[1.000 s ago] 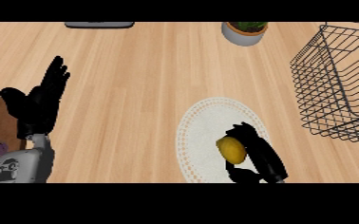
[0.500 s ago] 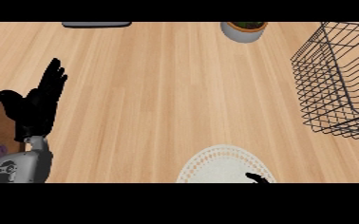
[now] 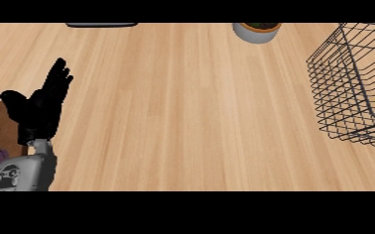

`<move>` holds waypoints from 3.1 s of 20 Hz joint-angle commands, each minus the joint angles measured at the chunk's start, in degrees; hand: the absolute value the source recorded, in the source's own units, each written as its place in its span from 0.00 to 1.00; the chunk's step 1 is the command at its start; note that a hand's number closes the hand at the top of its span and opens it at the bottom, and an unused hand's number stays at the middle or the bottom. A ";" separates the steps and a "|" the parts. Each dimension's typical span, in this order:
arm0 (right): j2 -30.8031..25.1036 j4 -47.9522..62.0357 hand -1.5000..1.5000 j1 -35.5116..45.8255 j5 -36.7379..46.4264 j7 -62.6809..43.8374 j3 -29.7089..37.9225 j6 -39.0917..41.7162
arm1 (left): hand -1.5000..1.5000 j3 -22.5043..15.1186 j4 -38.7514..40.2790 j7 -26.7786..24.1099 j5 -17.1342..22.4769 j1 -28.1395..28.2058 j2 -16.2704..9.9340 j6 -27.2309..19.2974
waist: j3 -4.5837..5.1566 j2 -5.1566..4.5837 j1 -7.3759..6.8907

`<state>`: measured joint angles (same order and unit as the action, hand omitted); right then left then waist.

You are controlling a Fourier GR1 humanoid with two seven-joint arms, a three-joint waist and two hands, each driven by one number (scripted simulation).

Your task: Pick the lemon from the placemat and place it in the basket

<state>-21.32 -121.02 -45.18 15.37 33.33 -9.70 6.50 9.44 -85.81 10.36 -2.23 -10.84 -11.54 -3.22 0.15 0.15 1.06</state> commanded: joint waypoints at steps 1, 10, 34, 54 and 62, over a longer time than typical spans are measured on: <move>-0.95 -14.11 1.00 -1.12 -5.39 -12.53 4.27 2.06 | 0.50 0.41 0.18 -0.06 0.47 -0.23 -0.89 1.07 | -0.05 -0.21 -0.71; -0.27 -23.55 1.00 9.21 -22.49 -36.73 16.24 0.07 | 0.50 0.87 -1.22 -0.31 1.14 0.67 -0.99 1.55 | -0.10 -0.16 -1.30; -8.33 25.66 1.00 60.93 -5.72 -48.54 17.74 -1.28 | 0.50 -0.76 3.50 -0.86 -1.24 -4.26 1.66 -0.79 | -0.17 -0.36 -1.37; -21.98 41.65 1.00 66.40 15.92 -20.62 17.19 -4.77 | 0.50 -0.80 0.30 -3.11 -1.20 1.19 1.67 0.75 | -0.21 -0.59 -2.58; -16.38 56.37 1.00 73.41 27.84 -12.58 13.40 -18.62 | 0.50 -0.70 -0.27 1.74 -0.48 -1.84 0.68 1.54 | -0.17 -0.36 -1.96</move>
<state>-39.70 -71.48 24.41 37.96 17.51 5.29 -7.21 8.45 -86.12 10.74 -3.21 -12.02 -10.22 -2.43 -0.04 -0.29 -1.02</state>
